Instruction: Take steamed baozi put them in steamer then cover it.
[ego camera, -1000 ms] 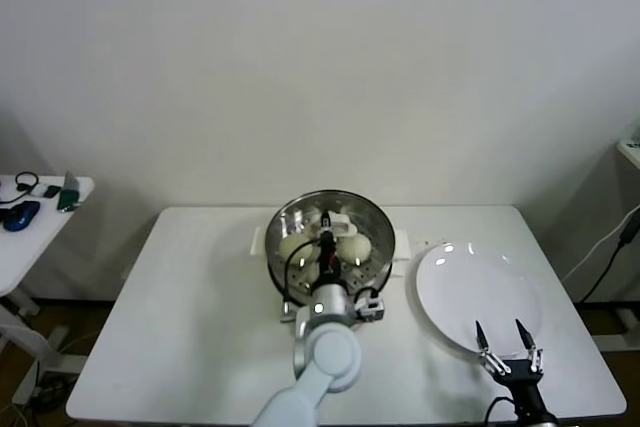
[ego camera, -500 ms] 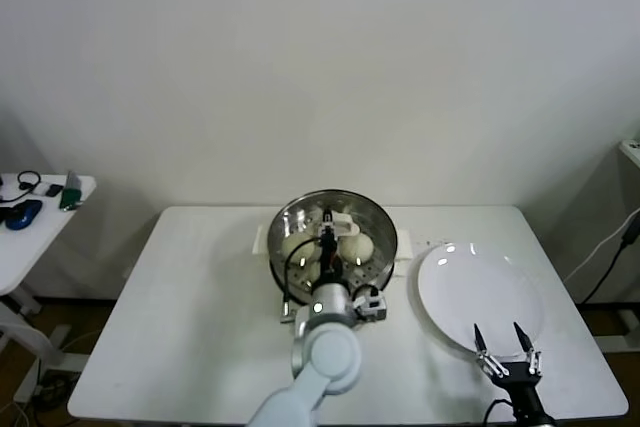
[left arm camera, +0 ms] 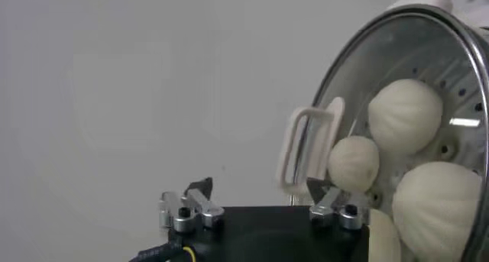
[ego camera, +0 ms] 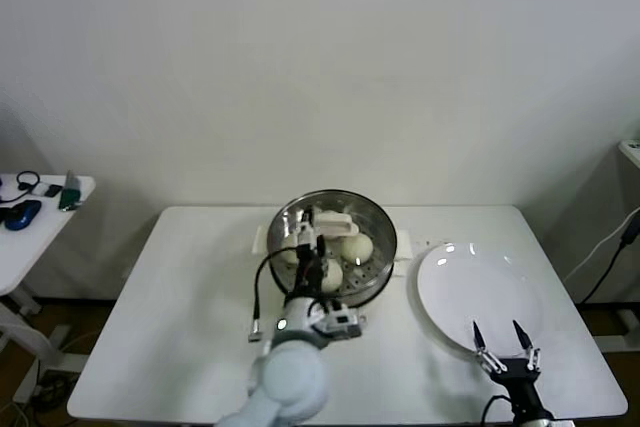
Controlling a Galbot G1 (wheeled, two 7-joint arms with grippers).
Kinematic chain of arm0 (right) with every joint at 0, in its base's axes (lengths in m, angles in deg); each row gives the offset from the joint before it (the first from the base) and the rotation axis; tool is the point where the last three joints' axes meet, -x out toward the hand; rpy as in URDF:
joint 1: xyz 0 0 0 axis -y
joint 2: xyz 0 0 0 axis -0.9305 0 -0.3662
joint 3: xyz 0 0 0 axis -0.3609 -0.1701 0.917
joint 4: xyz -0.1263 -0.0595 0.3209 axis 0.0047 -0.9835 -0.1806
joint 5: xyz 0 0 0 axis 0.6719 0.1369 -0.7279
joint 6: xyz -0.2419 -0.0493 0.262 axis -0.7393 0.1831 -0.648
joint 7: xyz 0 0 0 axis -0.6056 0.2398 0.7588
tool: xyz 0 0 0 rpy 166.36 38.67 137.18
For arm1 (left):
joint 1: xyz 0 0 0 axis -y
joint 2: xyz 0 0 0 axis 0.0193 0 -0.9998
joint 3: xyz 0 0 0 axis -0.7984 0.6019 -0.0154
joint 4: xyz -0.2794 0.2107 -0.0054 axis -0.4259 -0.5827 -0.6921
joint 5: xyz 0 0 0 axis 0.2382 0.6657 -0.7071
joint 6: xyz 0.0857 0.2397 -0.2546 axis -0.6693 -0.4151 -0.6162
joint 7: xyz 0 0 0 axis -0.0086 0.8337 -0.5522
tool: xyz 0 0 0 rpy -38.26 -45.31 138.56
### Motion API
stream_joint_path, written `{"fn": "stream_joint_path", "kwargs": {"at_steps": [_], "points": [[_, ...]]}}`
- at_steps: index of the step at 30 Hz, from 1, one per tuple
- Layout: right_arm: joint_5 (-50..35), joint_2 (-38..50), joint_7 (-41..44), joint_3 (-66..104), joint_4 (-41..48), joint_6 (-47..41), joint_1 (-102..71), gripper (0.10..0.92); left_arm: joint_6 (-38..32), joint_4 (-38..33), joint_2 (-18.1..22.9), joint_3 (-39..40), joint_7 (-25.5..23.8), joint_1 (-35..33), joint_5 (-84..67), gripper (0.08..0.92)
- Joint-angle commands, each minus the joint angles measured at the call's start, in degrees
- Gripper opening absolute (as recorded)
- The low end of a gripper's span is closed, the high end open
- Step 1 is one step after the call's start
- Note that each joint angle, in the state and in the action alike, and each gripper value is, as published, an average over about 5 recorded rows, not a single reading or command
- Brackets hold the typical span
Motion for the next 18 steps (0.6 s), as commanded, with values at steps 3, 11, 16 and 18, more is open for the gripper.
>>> {"fn": "stream_joint_path", "kwargs": {"at_steps": [3, 11, 16, 18], "points": [[2.17, -1.07, -0.96, -0.58, -3.45, -2.02, 0.44, 0.823, -21.53, -13.10, -8.02, -25.40, 22.06, -16.73, -47.64, 0.813], [3.36, -1.92, -1.34, -0.82, -2.79, -1.75, 0.65, 0.823, -41.13, -6.72, -5.67, -43.42, 21.18, -27.07, -79.17, 0.823], [3.66, -1.98, -1.08, -1.10, -1.55, -0.28, 0.97, 0.823, -52.10, 6.08, -7.07, -44.08, 17.98, -30.36, -89.29, 0.823], [3.58, -1.92, -0.73, -1.26, -1.27, 0.45, 0.99, 0.823, -54.45, 9.56, -7.32, -43.38, 16.84, -30.66, -91.84, 0.823]]}}
